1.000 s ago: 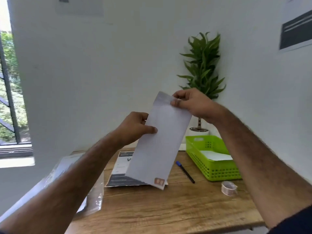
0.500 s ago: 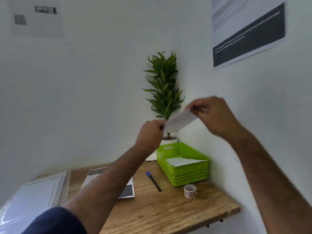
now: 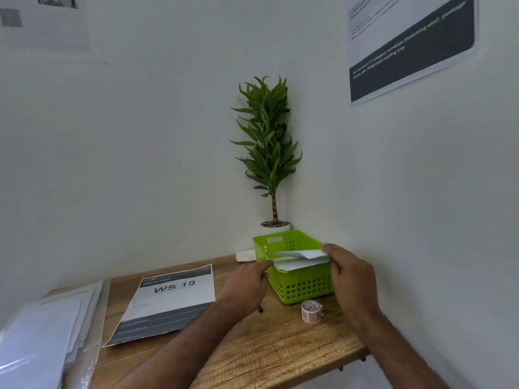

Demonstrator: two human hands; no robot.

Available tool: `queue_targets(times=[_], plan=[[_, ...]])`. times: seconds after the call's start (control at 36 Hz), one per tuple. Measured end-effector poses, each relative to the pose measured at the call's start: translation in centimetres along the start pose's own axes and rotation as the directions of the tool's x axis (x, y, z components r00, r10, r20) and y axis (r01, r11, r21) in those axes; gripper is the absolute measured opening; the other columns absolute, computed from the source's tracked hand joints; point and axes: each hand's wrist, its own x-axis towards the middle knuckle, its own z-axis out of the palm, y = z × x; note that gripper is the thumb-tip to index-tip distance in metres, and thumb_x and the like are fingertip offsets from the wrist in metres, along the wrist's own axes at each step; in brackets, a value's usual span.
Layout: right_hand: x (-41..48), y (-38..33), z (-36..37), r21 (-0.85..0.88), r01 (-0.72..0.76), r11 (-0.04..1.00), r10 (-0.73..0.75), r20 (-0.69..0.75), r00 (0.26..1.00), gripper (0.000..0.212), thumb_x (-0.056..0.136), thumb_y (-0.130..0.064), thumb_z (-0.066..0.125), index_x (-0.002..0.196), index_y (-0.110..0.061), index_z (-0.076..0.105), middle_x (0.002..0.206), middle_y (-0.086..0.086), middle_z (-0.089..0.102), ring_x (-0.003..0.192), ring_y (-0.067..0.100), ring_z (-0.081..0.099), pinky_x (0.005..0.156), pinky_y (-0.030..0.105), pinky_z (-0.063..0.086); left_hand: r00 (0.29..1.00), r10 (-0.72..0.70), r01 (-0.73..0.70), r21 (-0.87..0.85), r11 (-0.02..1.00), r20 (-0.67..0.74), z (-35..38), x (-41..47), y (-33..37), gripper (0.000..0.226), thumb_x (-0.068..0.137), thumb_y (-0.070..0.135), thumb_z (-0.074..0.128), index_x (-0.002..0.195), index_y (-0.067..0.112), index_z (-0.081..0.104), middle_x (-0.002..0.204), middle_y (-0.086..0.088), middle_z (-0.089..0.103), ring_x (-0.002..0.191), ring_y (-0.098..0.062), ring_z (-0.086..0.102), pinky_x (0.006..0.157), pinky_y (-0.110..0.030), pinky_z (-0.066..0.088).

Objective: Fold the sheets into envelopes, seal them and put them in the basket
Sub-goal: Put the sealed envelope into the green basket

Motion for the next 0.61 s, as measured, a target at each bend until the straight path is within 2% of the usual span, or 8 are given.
queue_targets(times=[0.08, 0.17, 0.28, 0.39, 0.5, 0.61], plan=[[0.6, -0.9, 0.5, -0.024, 0.012, 1.0, -0.013, -0.057, 0.998, 0.034, 0.086, 0.006, 0.066, 0.114, -0.011, 0.075, 0.112, 0.003, 0.077, 0.097, 0.021, 0.074, 0.089, 0.029, 0.054, 1.0, 0.011, -0.011, -0.004, 1.0, 0.017, -0.2, -0.1, 0.2, 0.046, 0.1, 0.02, 0.045, 0.145, 0.025, 0.051, 0.14, -0.006, 0.06, 0.126, -0.025, 0.055, 0.098, -0.034, 0.047], [1.8, -1.5, 1.2, -0.047, -0.013, 0.999, 0.01, -0.071, 0.997, 0.034, 0.087, 0.005, 0.064, 0.116, -0.008, 0.074, 0.113, 0.007, 0.076, 0.098, 0.025, 0.074, 0.089, 0.036, 0.058, 1.0, 0.01, -0.01, -0.001, 1.0, 0.027, -0.2, -0.2, 0.5, 0.046, 0.1, 0.021, 0.045, 0.146, 0.024, 0.05, 0.141, -0.006, 0.059, 0.127, -0.025, 0.054, 0.098, -0.033, 0.045], [3.3, -1.8, 2.4, -0.111, 0.093, 0.99, -0.087, 0.052, 0.995, 0.035, 0.083, 0.005, 0.066, 0.115, -0.006, 0.074, 0.111, 0.011, 0.076, 0.09, 0.031, 0.075, 0.077, 0.045, 0.062, 0.999, 0.024, -0.024, -0.005, 1.0, 0.046, 0.1, 0.0, 0.3, 0.049, 0.098, 0.024, 0.047, 0.147, 0.025, 0.048, 0.14, -0.005, 0.06, 0.126, -0.024, 0.054, 0.099, -0.034, 0.047], [4.4, -1.5, 3.2, -0.16, 0.215, 0.963, -0.184, 0.188, 0.965, 0.033, 0.081, 0.001, 0.065, 0.111, -0.008, 0.075, 0.109, 0.009, 0.077, 0.085, 0.03, 0.076, 0.071, 0.044, 0.063, 0.998, 0.034, -0.033, -0.012, 0.999, 0.052, 0.0, -0.1, -0.1, 0.05, 0.099, 0.025, 0.048, 0.149, 0.027, 0.046, 0.143, -0.003, 0.058, 0.129, -0.022, 0.052, 0.102, -0.036, 0.046], [4.8, -0.8, 3.2, -0.18, 0.308, 0.934, -0.233, 0.344, 0.91, 0.037, 0.08, -0.01, 0.053, 0.108, -0.011, 0.077, 0.109, 0.007, 0.077, 0.089, 0.029, 0.075, 0.074, 0.04, 0.061, 0.996, 0.071, -0.07, -0.026, 0.997, 0.048, -0.3, -0.5, -0.3, 0.052, 0.096, 0.022, 0.051, 0.148, 0.028, 0.046, 0.144, 0.0, 0.057, 0.131, -0.021, 0.051, 0.103, -0.034, 0.045], [4.9, 0.0, 2.4, -0.111, 0.199, 0.974, -0.139, 0.406, 0.903, 0.035, 0.088, -0.007, 0.053, 0.111, -0.015, 0.078, 0.115, 0.005, 0.075, 0.103, 0.026, 0.07, 0.089, 0.037, 0.055, 0.995, 0.075, -0.072, -0.054, 0.996, 0.065, -0.3, -0.6, -0.6, 0.053, 0.094, 0.022, 0.051, 0.146, 0.03, 0.047, 0.14, 0.001, 0.06, 0.128, -0.019, 0.053, 0.102, -0.035, 0.046]])
